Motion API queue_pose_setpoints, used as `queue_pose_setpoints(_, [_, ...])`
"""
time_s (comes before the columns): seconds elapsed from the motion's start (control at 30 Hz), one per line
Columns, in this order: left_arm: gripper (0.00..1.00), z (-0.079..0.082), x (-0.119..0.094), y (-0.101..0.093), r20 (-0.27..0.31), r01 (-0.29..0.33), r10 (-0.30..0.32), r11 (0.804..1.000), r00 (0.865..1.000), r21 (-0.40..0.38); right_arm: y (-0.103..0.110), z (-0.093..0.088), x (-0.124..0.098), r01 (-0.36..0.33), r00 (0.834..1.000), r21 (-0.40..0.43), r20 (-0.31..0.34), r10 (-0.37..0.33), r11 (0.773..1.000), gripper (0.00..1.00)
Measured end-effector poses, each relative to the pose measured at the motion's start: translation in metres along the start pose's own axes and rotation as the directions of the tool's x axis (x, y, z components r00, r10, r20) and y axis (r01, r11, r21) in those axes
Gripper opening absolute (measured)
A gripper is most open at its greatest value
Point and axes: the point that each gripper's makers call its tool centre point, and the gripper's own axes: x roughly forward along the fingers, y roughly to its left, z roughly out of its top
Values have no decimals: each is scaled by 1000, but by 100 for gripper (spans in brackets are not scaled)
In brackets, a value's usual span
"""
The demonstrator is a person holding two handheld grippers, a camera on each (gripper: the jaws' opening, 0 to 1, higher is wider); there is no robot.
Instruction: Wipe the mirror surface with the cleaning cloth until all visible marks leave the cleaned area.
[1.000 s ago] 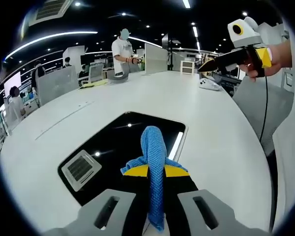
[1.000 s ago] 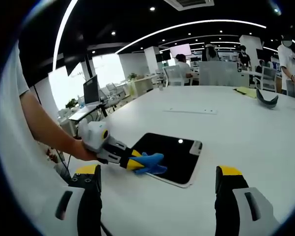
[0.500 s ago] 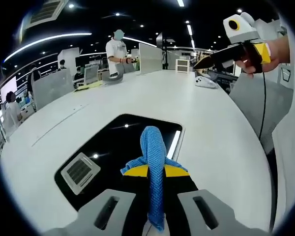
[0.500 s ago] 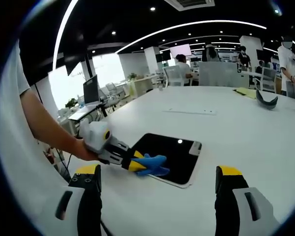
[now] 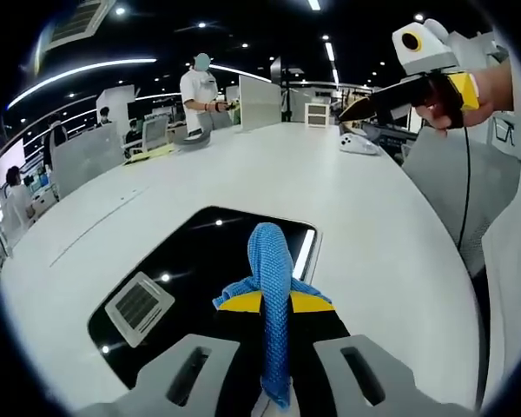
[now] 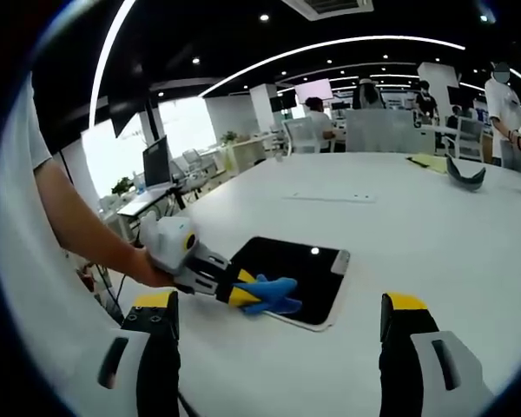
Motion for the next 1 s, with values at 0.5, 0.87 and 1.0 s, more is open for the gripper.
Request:
queue_pose_setpoints(0.5, [7,13,21,-10,-20,33,-32,999,999,12,-7,6,-5,23,999,63,38,-25,998,95])
queue_pose_setpoints(0.87, [7,22,36,-18,-42,72,-70,996,997,60,-8,1,-4,13,1000,44,22,-14,999,94])
queue_pose_setpoints(1.0, [7,26,44,-22,-36,97,-95,993,995,59,-12,0,-6,18,1000,54,20,-20,998,94])
